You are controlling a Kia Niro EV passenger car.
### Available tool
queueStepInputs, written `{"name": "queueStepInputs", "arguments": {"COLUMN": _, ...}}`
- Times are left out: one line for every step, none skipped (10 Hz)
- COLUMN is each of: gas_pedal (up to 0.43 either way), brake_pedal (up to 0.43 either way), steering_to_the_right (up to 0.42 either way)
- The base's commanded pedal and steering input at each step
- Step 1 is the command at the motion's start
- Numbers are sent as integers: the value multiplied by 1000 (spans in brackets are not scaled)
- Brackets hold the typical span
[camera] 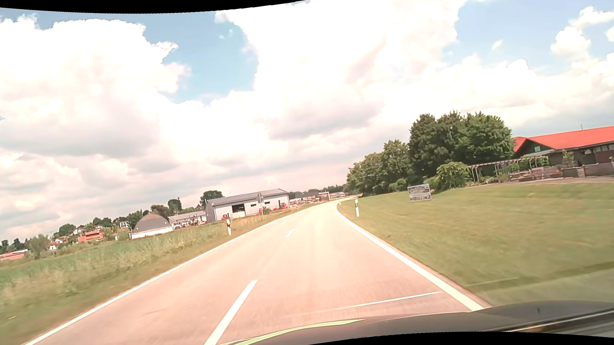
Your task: Follow the waypoints while adhering to traffic rules and regulations
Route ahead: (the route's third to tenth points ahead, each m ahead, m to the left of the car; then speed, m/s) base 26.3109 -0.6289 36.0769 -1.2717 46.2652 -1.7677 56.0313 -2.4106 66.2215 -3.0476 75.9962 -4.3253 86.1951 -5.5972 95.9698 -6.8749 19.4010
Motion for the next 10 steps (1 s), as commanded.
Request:
{"name": "queueStepInputs", "arguments": {"gas_pedal": 0, "brake_pedal": 0, "steering_to_the_right": 9}}
{"name": "queueStepInputs", "arguments": {"gas_pedal": 0, "brake_pedal": 0, "steering_to_the_right": 10}}
{"name": "queueStepInputs", "arguments": {"gas_pedal": 0, "brake_pedal": 0, "steering_to_the_right": 10}}
{"name": "queueStepInputs", "arguments": {"gas_pedal": 0, "brake_pedal": 0, "steering_to_the_right": 10}}
{"name": "queueStepInputs", "arguments": {"gas_pedal": 0, "brake_pedal": 0, "steering_to_the_right": 11}}
{"name": "queueStepInputs", "arguments": {"gas_pedal": 0, "brake_pedal": 0, "steering_to_the_right": 10}}
{"name": "queueStepInputs", "arguments": {"gas_pedal": 0, "brake_pedal": 0, "steering_to_the_right": 10}}
{"name": "queueStepInputs", "arguments": {"gas_pedal": 0, "brake_pedal": 0, "steering_to_the_right": 10}}
{"name": "queueStepInputs", "arguments": {"gas_pedal": 0, "brake_pedal": 0, "steering_to_the_right": 10}}
{"name": "queueStepInputs", "arguments": {"gas_pedal": 0, "brake_pedal": 0, "steering_to_the_right": 10}}
